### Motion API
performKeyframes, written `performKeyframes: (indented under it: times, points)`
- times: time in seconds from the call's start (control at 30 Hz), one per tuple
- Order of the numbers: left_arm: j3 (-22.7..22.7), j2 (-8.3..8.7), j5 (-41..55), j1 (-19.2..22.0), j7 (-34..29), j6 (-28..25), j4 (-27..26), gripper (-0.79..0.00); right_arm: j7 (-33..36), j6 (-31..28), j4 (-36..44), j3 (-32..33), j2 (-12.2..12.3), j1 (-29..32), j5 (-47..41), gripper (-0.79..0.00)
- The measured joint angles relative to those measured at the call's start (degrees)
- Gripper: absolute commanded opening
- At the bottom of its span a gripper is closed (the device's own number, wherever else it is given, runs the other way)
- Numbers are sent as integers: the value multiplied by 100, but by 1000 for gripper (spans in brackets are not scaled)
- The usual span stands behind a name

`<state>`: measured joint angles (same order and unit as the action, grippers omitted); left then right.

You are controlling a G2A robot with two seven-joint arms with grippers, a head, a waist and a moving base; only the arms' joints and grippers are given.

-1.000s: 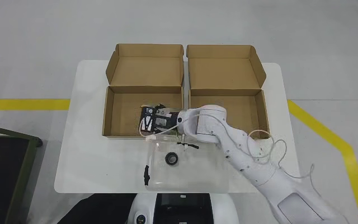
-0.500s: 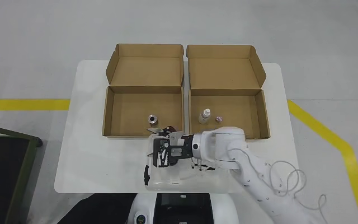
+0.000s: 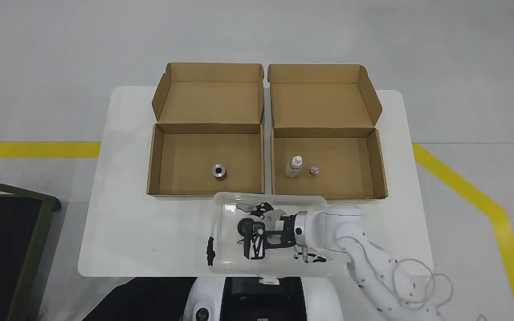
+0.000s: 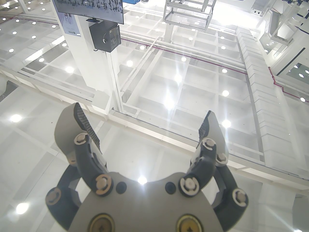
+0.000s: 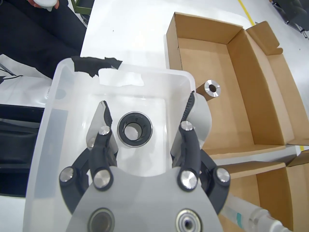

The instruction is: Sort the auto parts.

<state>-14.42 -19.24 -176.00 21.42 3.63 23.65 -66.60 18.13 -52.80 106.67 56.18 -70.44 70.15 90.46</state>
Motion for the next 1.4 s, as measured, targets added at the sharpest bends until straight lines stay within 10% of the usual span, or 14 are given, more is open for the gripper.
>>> performKeyframes:
  times: [0.77, 1.07, 1.17, 1.4]
  points:
    - [0, 0, 0, 0, 0, 0, 0, 0, -558, 257, -870, -377, 44, -168, 506, -262]
    - [0, 0, 0, 0, 0, 0, 0, 0, -675, 350, -1047, -458, 44, -173, 348, -551]
    - [0, 0, 0, 0, 0, 0, 0, 0, -677, 345, -1014, -462, 56, -177, 361, -785]
    - [0, 0, 0, 0, 0, 0, 0, 0, -693, 226, -683, -346, 104, -118, 162, -785]
